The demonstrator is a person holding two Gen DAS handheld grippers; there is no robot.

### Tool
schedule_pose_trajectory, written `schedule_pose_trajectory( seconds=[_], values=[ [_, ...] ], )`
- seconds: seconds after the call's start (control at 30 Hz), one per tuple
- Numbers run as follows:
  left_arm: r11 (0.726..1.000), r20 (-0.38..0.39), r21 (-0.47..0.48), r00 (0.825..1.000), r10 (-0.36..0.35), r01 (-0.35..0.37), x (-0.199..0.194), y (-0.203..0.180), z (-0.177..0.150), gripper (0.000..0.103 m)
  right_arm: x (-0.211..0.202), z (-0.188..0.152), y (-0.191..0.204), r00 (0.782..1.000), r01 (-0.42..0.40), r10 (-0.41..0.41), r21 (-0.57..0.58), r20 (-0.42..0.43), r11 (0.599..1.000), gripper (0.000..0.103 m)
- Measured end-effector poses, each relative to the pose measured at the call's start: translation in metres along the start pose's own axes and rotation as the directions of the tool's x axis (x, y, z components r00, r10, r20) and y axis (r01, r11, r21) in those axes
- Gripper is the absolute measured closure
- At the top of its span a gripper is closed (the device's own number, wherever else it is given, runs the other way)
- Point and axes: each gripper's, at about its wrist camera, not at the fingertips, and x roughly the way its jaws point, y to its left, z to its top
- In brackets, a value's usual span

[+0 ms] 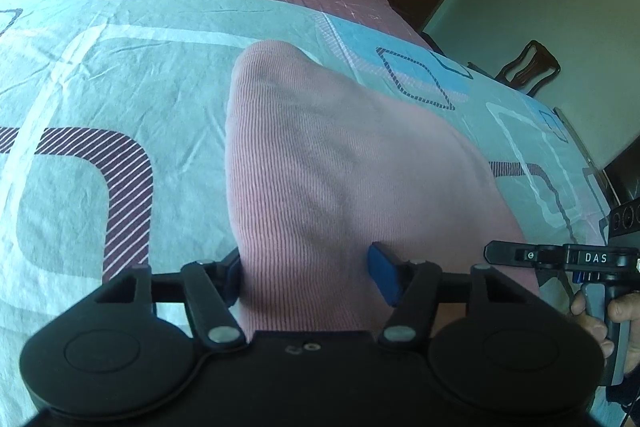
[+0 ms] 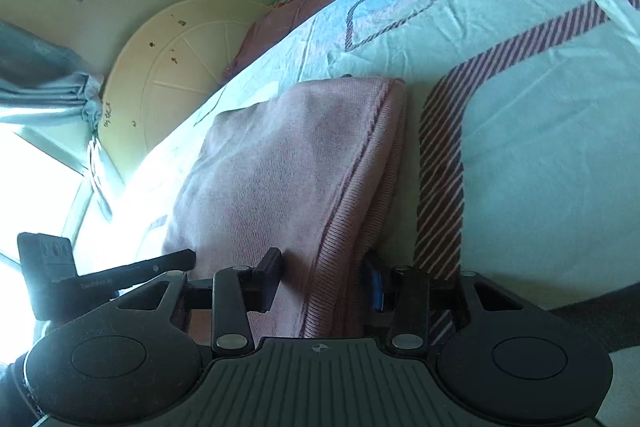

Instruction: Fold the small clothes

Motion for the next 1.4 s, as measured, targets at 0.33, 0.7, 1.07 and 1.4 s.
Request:
schedule_pose_trajectory(
  seconds=[0.33, 0.7, 1.07, 1.4],
  values=[
    [0.989, 0.109, 0.148, 0.994, -0.006, -0.010, -0.051, -0.019, -0.003, 0.073, -0.019, -0.014, 0.084, 0.981, 0.177, -0.156, -0.202, 0.117, 0.963, 0.085],
    [0.993, 0.185, 0.117, 0.983, -0.015, -0.006, -0.147, 0.074, -0.016, 0.073, 0.037, -0.034, 0.228, 0.983, 0.171, -0.135, -0.338, 0.129, 0.926, 0.085],
    [0.999, 0.161, -0.011, 0.986, 0.041, -0.040, -0.203, 0.194, -0.060, 0.073, 0.146, -0.070, 0.307, 0.998, 0.066, -0.066, -0.355, 0.013, 0.933, 0.085],
    [0.977, 0.135, -0.193, 0.989, -0.061, 0.087, -0.175, 0.262, -0.092, 0.049, 0.201, -0.095, 0.274, 0.984, 0.143, -0.168, -0.305, -0.059, 0.941, 0.084]
  ],
)
